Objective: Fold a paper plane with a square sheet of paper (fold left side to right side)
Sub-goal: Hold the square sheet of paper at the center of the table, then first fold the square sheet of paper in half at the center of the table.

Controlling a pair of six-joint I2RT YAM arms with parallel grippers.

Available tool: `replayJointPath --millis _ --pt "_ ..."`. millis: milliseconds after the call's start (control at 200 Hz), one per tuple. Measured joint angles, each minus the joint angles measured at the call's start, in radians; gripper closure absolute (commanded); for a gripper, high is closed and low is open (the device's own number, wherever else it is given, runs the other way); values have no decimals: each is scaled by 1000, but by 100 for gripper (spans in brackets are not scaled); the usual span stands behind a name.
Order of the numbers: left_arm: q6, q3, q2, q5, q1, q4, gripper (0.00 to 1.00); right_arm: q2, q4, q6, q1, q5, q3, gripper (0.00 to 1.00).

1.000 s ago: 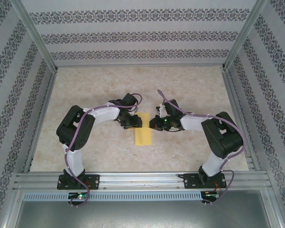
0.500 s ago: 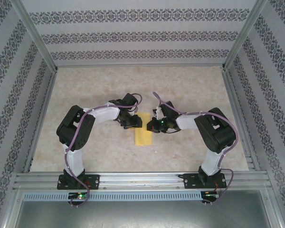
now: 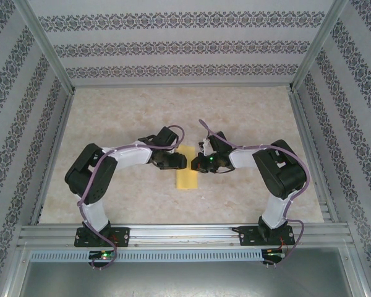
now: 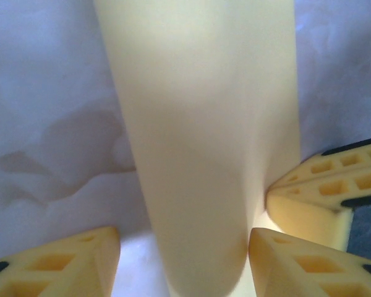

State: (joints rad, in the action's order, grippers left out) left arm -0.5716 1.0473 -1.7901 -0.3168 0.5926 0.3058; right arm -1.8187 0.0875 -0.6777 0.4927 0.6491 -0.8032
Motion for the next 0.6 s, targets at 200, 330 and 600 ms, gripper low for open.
replayJointPath --millis 200,330,600 --pt "35 -27 135 63 -4 10 44 0 -1 3 0 1 0 100" --pt "73 -32 171 -3 -4 -29 57 -2 -1 4 -5 10 -1 100" --pt "98 -90 113 -162 -4 -127 81 -5 -2 11 -6 15 -2 100"
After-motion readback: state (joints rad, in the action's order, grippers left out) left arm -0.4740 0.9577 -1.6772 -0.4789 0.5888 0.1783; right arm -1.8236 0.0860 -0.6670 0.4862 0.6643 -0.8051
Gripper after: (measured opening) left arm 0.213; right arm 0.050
